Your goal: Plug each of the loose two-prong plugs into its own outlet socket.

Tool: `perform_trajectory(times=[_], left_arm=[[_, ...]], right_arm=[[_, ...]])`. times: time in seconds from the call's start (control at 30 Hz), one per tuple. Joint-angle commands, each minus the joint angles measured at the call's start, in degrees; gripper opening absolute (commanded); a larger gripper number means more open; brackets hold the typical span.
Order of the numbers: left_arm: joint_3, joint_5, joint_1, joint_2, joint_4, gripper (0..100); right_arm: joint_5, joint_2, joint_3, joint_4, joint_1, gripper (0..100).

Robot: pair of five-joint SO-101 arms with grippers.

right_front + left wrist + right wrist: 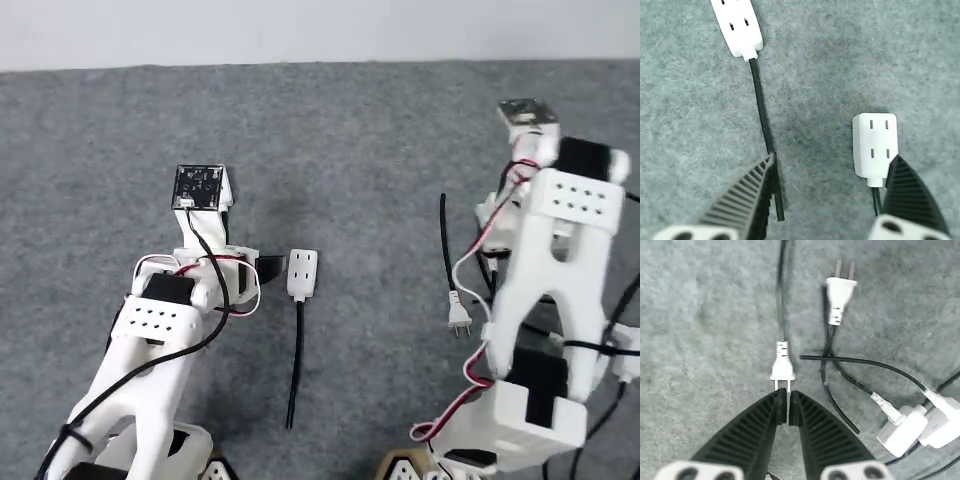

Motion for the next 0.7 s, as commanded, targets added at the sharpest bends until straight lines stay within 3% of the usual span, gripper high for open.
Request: perform_trajectory(times=[0.0, 0.2, 0.47, 0.67], left_arm=[[-0.40, -0.53, -0.44, -1.76, -1.32, 33], [-0.40, -0.53, -0.44, -1.58, -1.32, 33], [1.71, -0.62, -0.09, -1.58, -5.71, 33], [1.80, -0.62, -0.18, -1.76, -5.80, 33]], right_arm=[[0.79, -0.48, 4.40, -0.40, 2.15, 7.6], [4.66, 2.33, 21.45, -15.08, 7.16, 9.9], [18.55, -9.54, 37.80, -16.40, 13.23, 6.4], [26.37, -16.92, 47.65, -26.68, 20.70, 6.6]])
